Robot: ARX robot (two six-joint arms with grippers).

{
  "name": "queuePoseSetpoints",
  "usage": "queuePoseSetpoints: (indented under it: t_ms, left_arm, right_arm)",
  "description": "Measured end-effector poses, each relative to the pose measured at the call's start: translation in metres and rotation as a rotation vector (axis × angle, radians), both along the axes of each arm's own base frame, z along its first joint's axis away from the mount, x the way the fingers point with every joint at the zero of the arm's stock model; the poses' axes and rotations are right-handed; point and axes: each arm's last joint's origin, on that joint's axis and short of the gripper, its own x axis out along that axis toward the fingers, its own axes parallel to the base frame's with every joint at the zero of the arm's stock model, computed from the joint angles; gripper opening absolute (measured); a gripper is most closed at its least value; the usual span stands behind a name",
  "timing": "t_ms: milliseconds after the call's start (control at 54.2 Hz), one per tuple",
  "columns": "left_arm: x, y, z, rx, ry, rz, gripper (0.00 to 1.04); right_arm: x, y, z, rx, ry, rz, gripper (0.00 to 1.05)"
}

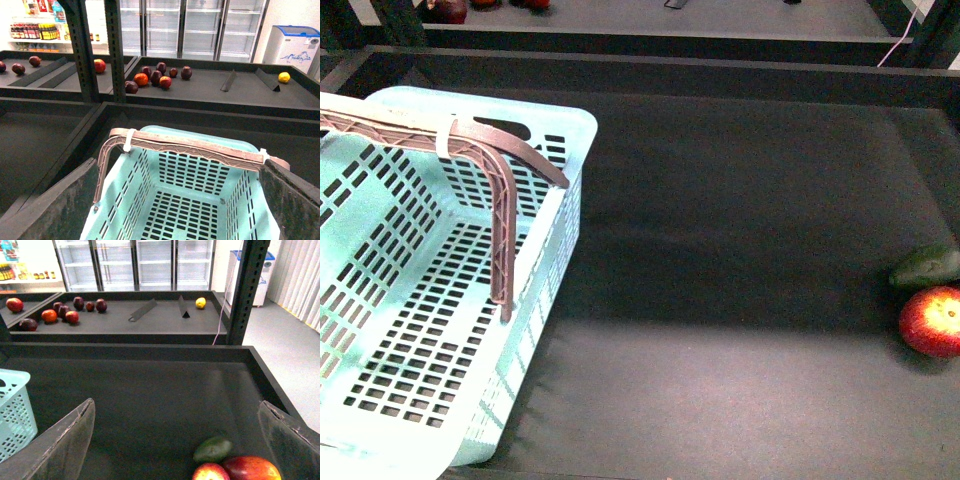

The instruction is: Pick apple with right arm and hold basket with left

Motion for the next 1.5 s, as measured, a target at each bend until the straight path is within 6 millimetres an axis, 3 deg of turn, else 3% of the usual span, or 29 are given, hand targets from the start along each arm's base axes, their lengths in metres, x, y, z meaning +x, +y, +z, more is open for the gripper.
queuePoseSetpoints:
  t_ms: [757,812,886,978,1145,1237,1385,1495]
  left_arm:
    - [0.0,0.0,0.0,0.0,0.0,0.0,0.98]
    - [0.0,0.0,-0.001,-0.05,0.104,-0.057,0.98]
    - [0.002,0.001,-0.004,-0.203,0.4,-0.11,0.98]
    - [0.008,0.004,-0.009,-0.307,0.491,-0.09,0.98]
    - [0.038,0.011,0.006,-0.471,0.506,-0.067,0.98]
    - [0.064,0.013,0.011,-0.608,0.569,-0.055,0.98]
    - [0.105,0.009,0.002,-0.828,0.739,0.075,0.98]
    - [0.149,-0.003,0.01,-0.967,0.794,0.163,0.98]
  right_arm:
    - [0.0,0.0,0.0,0.0,0.0,0.0,0.96]
    - [0.0,0.0,0.0,0.0,0.0,0.0,0.96]
    - [0.0,0.0,0.0,0.0,0.0,0.001,0.96]
    - [0.0,0.0,0.0,0.0,0.0,0.0,0.96]
    - [0.0,0.0,0.0,0.0,0.0,0.0,0.96]
    - [0.0,0.0,0.0,0.0,0.0,0.001,0.96]
    - [0.0,0.0,0.0,0.0,0.0,0.0,0.96]
    - [0.0,0.0,0.0,0.0,0.0,0.0,0.96]
